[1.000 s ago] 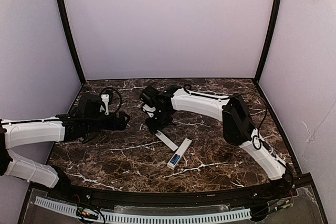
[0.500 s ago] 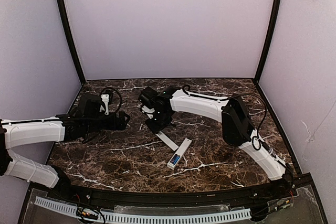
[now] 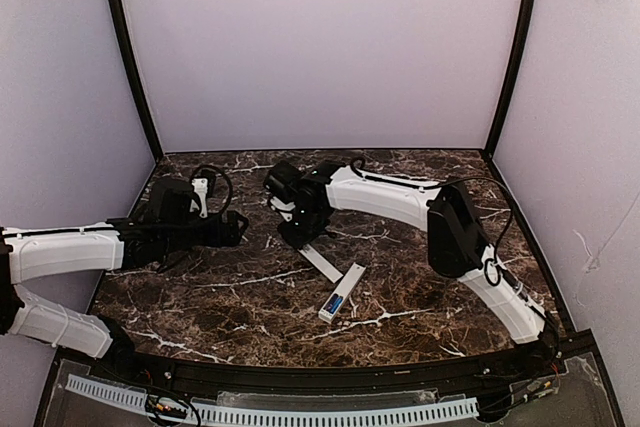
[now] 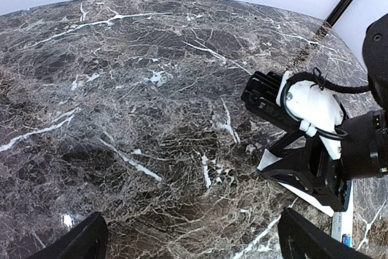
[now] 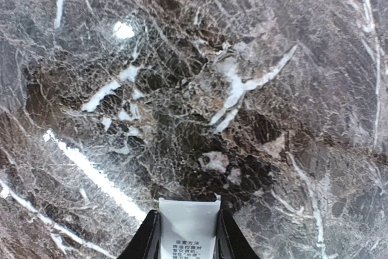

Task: Load the batteries into the remote control
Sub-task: Pick up the battery cover at the center of the board.

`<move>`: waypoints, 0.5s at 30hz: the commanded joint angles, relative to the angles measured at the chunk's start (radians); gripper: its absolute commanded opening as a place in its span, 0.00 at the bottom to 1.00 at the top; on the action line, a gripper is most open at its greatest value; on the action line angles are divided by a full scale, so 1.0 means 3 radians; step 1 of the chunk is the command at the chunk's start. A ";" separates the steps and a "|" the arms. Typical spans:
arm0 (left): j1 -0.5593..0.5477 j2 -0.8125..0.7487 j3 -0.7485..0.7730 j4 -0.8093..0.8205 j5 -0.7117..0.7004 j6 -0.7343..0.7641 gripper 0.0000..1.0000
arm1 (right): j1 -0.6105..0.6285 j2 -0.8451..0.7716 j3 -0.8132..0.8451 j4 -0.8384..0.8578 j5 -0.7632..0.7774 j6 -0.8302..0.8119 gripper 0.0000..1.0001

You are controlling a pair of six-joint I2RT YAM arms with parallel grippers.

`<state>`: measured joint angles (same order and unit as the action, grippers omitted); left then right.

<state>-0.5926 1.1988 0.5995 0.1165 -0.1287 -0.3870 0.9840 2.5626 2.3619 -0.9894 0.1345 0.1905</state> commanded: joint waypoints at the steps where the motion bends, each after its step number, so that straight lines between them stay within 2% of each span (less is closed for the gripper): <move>1: 0.0018 -0.0017 -0.0095 0.0137 0.0084 0.0013 0.98 | -0.0017 -0.0444 -0.0121 0.0211 0.0129 -0.0015 0.25; 5: 0.0020 -0.0043 -0.0211 0.0502 0.0283 0.0063 0.97 | -0.0055 -0.0646 -0.0256 0.0384 0.0114 0.0033 0.25; 11: 0.0006 0.0025 -0.0425 0.1238 0.0852 0.0055 0.86 | -0.0089 -0.0956 -0.0484 0.0697 0.0081 0.0152 0.23; 15: -0.0053 0.0230 -0.0488 0.1849 0.1185 -0.0204 0.79 | -0.0092 -0.1045 -0.0506 0.0837 0.0051 0.0199 0.23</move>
<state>-0.5941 1.2259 0.4812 0.4335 0.0952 -0.3855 0.9611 2.2833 2.2318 -0.8158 0.1543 0.2207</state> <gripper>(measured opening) 0.805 0.259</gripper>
